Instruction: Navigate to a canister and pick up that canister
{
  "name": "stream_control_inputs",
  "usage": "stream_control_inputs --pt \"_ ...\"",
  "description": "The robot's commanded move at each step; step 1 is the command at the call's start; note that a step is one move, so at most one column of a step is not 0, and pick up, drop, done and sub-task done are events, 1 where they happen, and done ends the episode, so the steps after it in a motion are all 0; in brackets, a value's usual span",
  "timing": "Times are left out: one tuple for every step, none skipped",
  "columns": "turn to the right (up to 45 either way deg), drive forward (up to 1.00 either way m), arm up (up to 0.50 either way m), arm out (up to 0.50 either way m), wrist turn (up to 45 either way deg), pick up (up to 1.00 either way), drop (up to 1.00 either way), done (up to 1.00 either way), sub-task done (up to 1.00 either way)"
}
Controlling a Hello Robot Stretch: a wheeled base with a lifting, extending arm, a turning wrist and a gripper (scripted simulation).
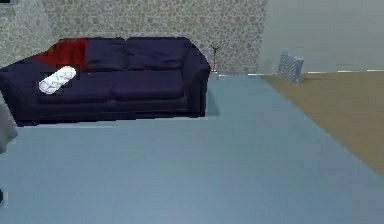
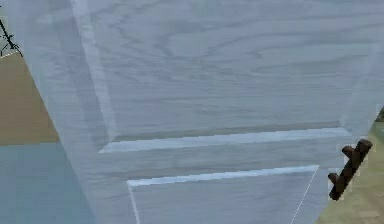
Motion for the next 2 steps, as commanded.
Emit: stream_control_inputs --pt "0.0 0.25 0.0 0.0 0.0 0.0 0.0 0.0 0.0" --pt "-45.0 0.0 0.0 0.0 0.0 0.0 0.0 0.0 0.0"
